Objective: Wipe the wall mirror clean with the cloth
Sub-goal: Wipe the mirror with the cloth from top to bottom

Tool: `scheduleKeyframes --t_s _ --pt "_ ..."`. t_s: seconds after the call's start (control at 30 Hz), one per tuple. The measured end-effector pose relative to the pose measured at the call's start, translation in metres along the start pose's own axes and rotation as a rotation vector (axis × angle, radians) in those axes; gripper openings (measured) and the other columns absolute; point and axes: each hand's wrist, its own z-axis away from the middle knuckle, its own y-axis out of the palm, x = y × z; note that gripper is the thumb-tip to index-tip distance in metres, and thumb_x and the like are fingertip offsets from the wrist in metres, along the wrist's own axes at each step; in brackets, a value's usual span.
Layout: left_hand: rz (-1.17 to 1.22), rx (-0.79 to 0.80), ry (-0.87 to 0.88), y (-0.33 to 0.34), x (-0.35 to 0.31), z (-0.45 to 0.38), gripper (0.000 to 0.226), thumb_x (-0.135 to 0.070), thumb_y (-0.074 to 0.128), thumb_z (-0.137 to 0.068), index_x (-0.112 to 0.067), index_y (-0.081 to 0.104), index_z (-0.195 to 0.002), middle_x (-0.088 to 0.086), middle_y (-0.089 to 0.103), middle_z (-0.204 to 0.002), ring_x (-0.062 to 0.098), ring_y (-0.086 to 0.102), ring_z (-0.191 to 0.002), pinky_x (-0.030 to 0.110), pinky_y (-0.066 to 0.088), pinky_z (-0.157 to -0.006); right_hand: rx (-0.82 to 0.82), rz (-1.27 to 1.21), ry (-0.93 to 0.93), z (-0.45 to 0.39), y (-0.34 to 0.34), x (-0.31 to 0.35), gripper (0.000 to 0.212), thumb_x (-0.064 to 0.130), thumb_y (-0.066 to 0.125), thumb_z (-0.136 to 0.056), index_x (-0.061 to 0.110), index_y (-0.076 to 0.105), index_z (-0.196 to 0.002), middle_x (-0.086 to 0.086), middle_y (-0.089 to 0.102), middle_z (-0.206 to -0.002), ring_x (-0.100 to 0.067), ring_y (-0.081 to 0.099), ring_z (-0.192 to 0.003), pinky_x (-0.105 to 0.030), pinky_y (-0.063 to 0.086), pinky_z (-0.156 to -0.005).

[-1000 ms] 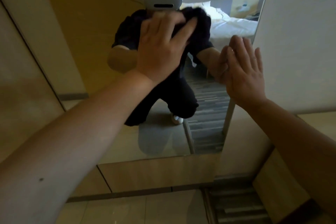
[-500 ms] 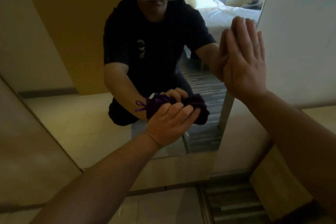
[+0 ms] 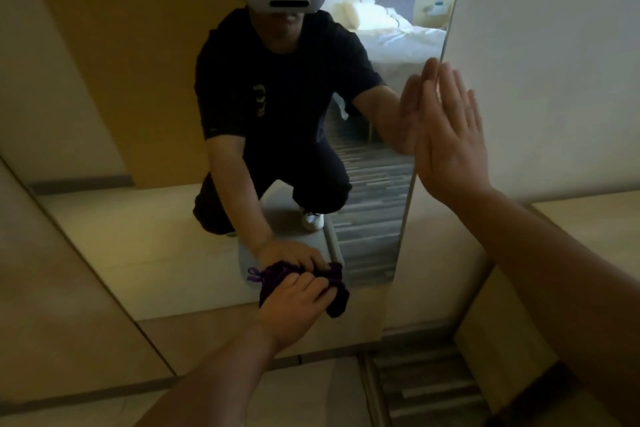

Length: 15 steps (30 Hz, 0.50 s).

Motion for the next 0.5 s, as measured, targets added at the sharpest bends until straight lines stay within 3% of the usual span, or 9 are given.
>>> scheduleKeyframes --t_s 0.1,0.17,0.33,0.5 --pt "0.039 -0.123 -0.091 -0.030 0.011 -0.028 0.047 -0.008 0.045 -0.083 -0.018 0.060 -0.127 0.002 0.052 -0.112 0.024 0.055 -0.092 0.036 0.041 -0.079 0.022 0.014 0.261 -0.002 -0.005 -0.024 0.054 0.021 0.028 -0.107 0.006 0.015 -0.156 -0.019 0.006 -0.164 -0.032 0.003 -0.153 -0.051 0.007 -0.124" --pt "0.016 -0.283 -0.123 -0.060 0.026 -0.060 0.043 -0.006 0.060 -0.086 -0.018 0.063 -0.127 0.003 0.052 -0.113 0.026 0.054 -0.094 0.038 0.038 -0.079 0.125 0.081 0.361 -0.004 -0.004 -0.042 0.058 0.033 0.024 -0.108 0.011 0.005 -0.158 -0.014 -0.003 -0.166 -0.028 -0.006 -0.153 -0.050 0.002 -0.124" --pt "-0.065 -0.683 -0.193 -0.164 0.067 -0.168 0.032 -0.014 0.069 -0.094 -0.019 0.066 -0.125 0.003 0.051 -0.113 0.029 0.055 -0.095 0.043 0.042 -0.077 0.254 0.178 0.347 -0.002 -0.001 -0.052 0.063 0.042 0.021 -0.108 0.015 -0.009 -0.157 -0.010 -0.014 -0.165 -0.024 -0.017 -0.151 -0.046 -0.006 -0.123" --pt "-0.269 -0.813 -0.165 -0.241 0.099 -0.259 0.027 -0.017 0.065 -0.094 -0.020 0.070 -0.120 0.006 0.066 -0.107 0.027 0.058 -0.096 0.038 0.040 -0.079 0.314 0.211 0.308 -0.001 -0.010 -0.060 0.063 0.044 0.018 -0.107 0.017 -0.009 -0.157 -0.009 -0.014 -0.165 -0.025 -0.016 -0.151 -0.047 -0.007 -0.123"
